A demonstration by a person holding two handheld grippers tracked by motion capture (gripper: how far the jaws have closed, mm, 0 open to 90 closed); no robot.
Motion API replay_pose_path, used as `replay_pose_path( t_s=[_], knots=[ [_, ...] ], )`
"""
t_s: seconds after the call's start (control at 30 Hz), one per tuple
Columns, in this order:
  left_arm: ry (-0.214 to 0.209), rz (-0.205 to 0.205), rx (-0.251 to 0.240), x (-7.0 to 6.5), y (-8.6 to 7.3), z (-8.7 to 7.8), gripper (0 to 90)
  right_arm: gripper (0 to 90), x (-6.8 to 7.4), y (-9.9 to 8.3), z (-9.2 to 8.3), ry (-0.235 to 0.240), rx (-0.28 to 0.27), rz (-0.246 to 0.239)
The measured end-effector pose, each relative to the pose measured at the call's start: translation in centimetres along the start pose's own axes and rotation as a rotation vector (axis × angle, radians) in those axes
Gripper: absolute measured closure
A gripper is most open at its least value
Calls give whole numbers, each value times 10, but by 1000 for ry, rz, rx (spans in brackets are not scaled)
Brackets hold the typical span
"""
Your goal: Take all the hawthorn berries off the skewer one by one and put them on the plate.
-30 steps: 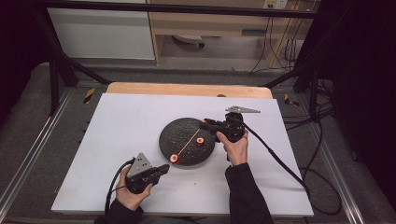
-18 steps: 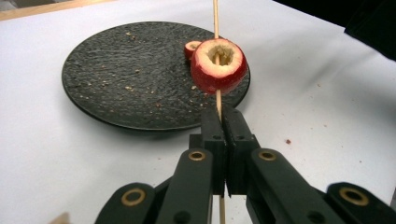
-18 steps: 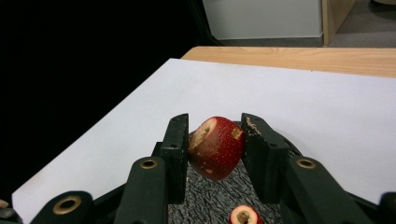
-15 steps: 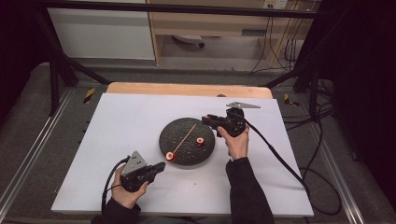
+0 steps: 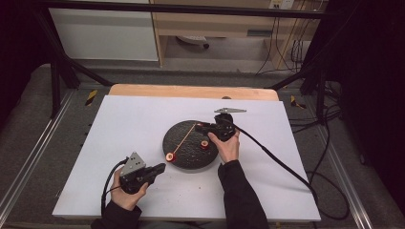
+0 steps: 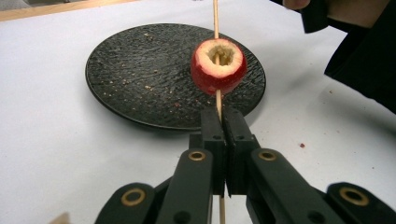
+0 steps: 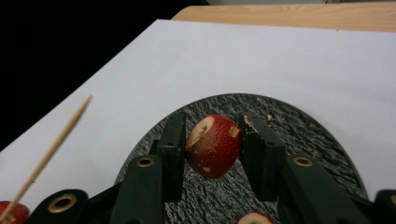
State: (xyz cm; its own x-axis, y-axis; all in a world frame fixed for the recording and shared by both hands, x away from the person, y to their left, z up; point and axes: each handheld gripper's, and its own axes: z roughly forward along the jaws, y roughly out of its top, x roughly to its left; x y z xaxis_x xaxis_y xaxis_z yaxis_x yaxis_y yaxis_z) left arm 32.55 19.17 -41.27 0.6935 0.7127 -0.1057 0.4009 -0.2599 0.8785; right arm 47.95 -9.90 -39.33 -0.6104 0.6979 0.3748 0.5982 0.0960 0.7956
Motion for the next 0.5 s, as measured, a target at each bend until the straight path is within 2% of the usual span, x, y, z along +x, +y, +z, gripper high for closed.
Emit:
replay_pose_path(
  t_s=[0.33, 0.5],
  knots=[
    [3, -1, 5, 1, -1, 1, 884, 638, -2, -26, 31, -25, 102, -17],
    [3, -1, 5, 1, -1, 1, 884, 636, -3, -35, 39, -38, 143, -31]
  ],
)
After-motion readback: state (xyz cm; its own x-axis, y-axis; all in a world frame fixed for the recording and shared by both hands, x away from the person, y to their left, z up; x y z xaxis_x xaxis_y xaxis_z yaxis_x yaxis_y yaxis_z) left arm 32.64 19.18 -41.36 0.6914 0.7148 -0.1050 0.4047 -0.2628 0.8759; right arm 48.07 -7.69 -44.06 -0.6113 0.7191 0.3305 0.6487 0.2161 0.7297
